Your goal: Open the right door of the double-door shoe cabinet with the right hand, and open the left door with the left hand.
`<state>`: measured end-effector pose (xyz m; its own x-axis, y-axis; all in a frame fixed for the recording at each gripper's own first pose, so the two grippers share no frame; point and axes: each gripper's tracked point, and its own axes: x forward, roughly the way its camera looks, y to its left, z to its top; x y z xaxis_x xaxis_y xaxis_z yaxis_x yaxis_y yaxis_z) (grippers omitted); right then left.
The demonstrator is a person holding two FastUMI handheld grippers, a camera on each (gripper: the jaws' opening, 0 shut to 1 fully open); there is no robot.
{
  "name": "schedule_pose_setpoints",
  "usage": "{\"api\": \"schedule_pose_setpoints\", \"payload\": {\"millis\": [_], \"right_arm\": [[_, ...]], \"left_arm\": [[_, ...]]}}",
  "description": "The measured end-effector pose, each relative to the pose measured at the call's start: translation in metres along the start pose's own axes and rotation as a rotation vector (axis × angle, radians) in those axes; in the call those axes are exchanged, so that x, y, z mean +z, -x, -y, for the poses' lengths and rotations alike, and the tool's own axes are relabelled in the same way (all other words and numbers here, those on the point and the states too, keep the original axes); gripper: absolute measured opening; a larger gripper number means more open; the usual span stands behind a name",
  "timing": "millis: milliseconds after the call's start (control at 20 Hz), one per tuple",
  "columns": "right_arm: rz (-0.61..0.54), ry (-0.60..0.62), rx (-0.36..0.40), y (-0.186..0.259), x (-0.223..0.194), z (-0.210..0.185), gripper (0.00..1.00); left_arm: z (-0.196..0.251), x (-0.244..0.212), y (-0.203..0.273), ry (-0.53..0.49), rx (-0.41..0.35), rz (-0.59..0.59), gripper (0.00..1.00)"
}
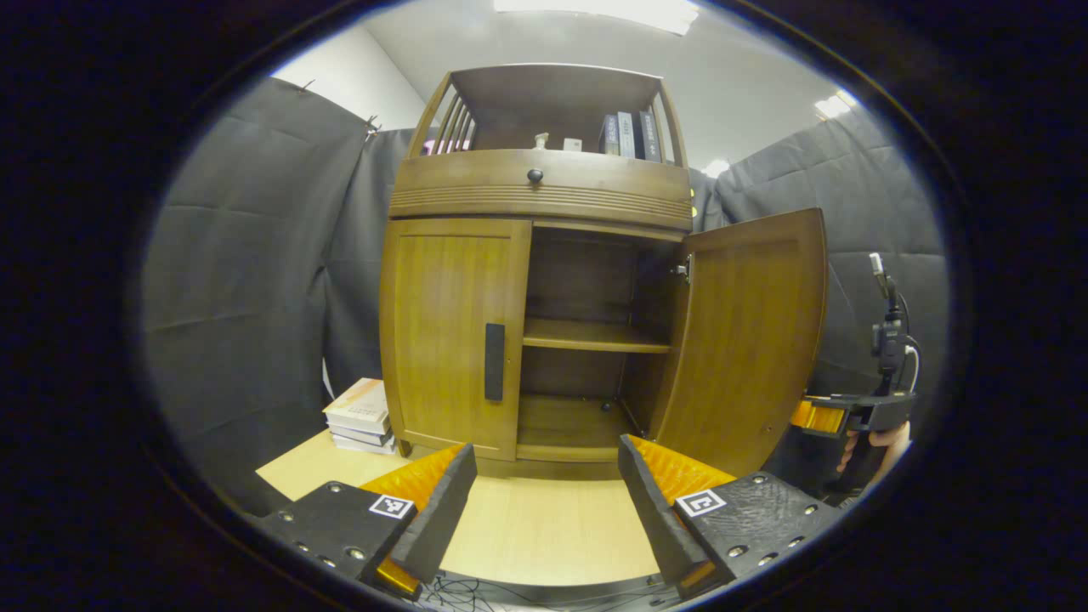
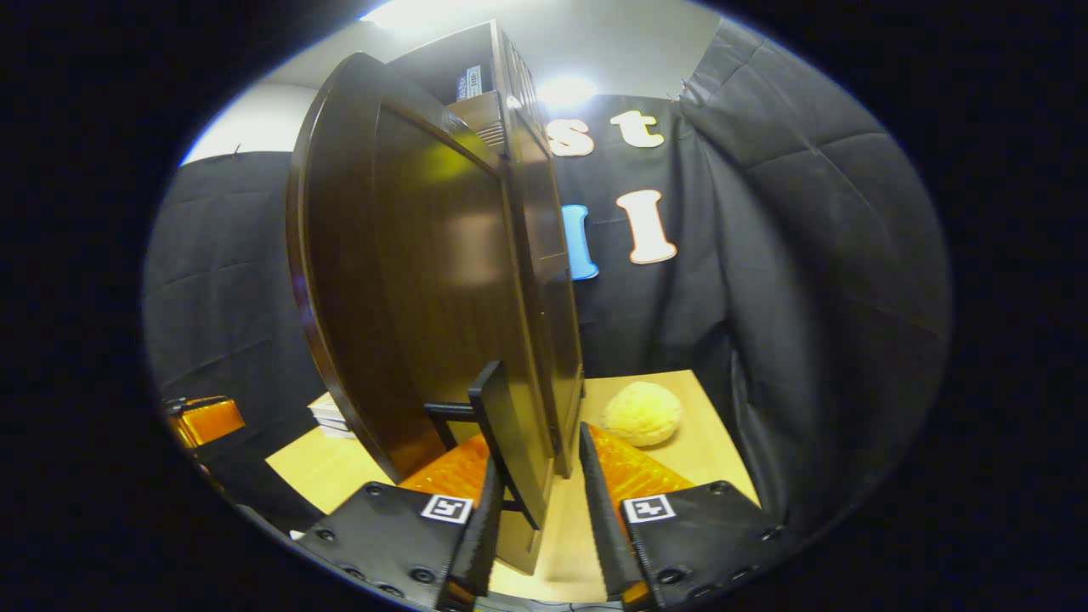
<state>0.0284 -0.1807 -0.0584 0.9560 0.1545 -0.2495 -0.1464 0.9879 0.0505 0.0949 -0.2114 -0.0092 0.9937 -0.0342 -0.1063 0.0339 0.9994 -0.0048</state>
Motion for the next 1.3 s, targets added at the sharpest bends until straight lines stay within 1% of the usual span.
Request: {"api": "schedule_pose_setpoints", "payload": {"millis": [100, 200, 250, 300, 400, 450, 500, 550, 600, 700, 750, 800, 900, 1000, 1050, 1100, 1150, 1200, 1250, 1300], "right_arm": [[0.004, 0.016, -0.068, 0.007, 0.000, 0.009, 0.72], [0.003, 0.022, -0.104, 0.020, -0.002, 0.006, 0.96], [0.009, 0.020, -0.126, 0.027, -0.002, 0.006, 0.92], [0.010, 0.018, -0.154, 0.033, -0.003, 0.008, 0.92], [-0.001, 0.039, -0.236, 0.052, -0.011, 0.011, 0.92], [-0.008, 0.045, -0.282, 0.064, -0.016, 0.011, 0.95], [-0.012, 0.034, -0.319, 0.077, -0.020, 0.007, 0.96], [-0.019, 0.005, -0.343, 0.090, -0.023, -0.003, 0.93], [-0.016, -0.019, -0.350, 0.103, -0.027, -0.018, 0.92], [-0.006, -0.027, -0.389, 0.123, -0.032, -0.047, 0.92], [-0.009, -0.031, -0.385, 0.125, -0.035, -0.065, 0.98], [-0.009, -0.036, -0.357, 0.125, -0.035, -0.086, 0.92], [0.010, -0.024, -0.258, 0.112, -0.024, -0.135, 0.93], [-0.006, 0.046, -0.171, 0.092, -0.014, -0.173, 0.93], [-0.006, 0.070, -0.138, 0.080, -0.008, -0.189, 0.93], [0.005, 0.072, -0.099, 0.076, -0.007, -0.198, 0.98], [0.019, 0.064, -0.056, 0.068, -0.001, -0.213, 0.98], [0.033, 0.058, -0.024, 0.058, 0.003, -0.226, 0.93], [0.046, 0.060, 0.003, 0.048, 0.007, -0.236, 0.94], [0.060, 0.065, 0.014, 0.036, 0.011, -0.240, 0.97]], "left_arm": [[-0.017, 0.006, -0.006, -0.006, -0.033, 0.010, 0.97], [-0.039, 0.005, -0.011, -0.009, -0.055, 0.002, 0.97], [-0.049, 0.005, -0.015, -0.007, -0.064, -0.002, 0.97], [-0.060, 0.006, -0.018, -0.004, -0.072, -0.002, 0.96], [-0.082, 0.008, -0.022, 0.005, -0.087, 0.003, 0.96], [-0.093, 0.009, -0.025, 0.009, -0.094, 0.006, 0.96], [-0.104, 0.008, -0.027, 0.011, -0.101, 0.009, 0.97], [-0.115, 0.008, -0.031, 0.008, -0.107, 0.009, 0.96], [-0.127, 0.007, -0.034, 0.000, -0.110, 0.008, 0.96], [-0.146, 0.010, -0.044, -0.020, -0.119, 0.013, 0.96], [-0.152, 0.015, -0.049, -0.031, -0.131, 0.021, 0.96], [-0.157, 0.020, -0.056, -0.039, -0.143, 0.032, 0.96], [-0.160, 0.031, -0.073, -0.047, -0.159, 0.046, 0.96], [-0.158, 0.042, -0.094, -0.048, -0.168, 0.057, 0.96], [-0.155, 0.048, -0.104, -0.046, -0.174, 0.063, 0.96], [-0.152, 0.052, -0.115, -0.045, -0.179, 0.068, 0.96], [-0.148, 0.054, -0.126, -0.046, -0.181, 0.066, 0.96], [-0.146, 0.054, -0.137, -0.047, -0.174, 0.060, 0.96], [-0.145, 0.055, -0.149, -0.044, -0.162, 0.056, 0.96], [-0.143, 0.055, -0.160, -0.037, -0.150, 0.050, 0.96]]}}
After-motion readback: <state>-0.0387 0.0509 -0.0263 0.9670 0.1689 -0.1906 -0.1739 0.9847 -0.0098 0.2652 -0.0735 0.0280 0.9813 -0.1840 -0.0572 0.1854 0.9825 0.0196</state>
